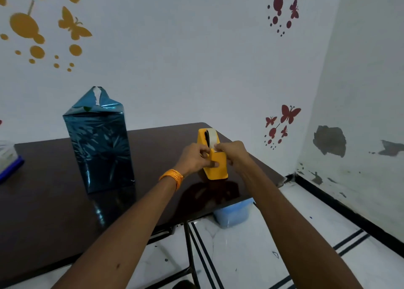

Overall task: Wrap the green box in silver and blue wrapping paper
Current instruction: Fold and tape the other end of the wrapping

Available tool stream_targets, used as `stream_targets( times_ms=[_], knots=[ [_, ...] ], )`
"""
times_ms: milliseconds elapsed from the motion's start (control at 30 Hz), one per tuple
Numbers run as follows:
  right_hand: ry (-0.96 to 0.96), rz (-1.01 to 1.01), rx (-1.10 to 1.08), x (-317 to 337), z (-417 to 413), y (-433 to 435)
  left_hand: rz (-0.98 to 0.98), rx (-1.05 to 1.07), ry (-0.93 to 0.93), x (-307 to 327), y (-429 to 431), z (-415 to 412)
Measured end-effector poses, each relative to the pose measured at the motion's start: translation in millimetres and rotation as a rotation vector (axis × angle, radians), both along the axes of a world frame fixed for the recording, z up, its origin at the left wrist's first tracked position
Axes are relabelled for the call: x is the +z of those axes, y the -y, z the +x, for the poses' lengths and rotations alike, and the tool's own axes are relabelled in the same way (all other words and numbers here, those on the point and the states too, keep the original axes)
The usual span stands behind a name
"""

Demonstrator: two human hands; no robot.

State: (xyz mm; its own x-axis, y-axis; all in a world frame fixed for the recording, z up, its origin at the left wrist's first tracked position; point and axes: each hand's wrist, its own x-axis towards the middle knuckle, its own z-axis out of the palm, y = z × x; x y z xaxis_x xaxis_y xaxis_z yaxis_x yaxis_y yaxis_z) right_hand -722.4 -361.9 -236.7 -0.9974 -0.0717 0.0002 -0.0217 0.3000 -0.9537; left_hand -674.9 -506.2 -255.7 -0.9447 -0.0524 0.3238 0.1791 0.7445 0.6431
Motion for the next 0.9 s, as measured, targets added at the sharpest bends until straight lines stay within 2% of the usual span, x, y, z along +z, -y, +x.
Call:
stream_targets(
  times_ms=[67,167,333,433,733,900],
  knots=[
    [0.064,-0.063,0.007,4,-3,1,0.0,0.004,-0.005,-1,0,-1],
    [0.038,-0.06,-0.006,9,-7,3,0.019,0.003,-0.02,-4,0,-1],
    [-0.172,0.089,-0.056,13,8,2,0.097,-0.001,-0.017,-7,-2,4],
    [-0.254,0.05,-0.077,17,20,0,0.11,-0.003,-0.03,-8,-4,8],
    [-0.251,0.036,-0.069,8,49,-9,0.127,-0.003,-0.043,-11,-3,7],
    [-0.142,-0.047,-0.083,-14,56,-18,0.111,0.004,-0.039,-15,-4,5]
  ],
)
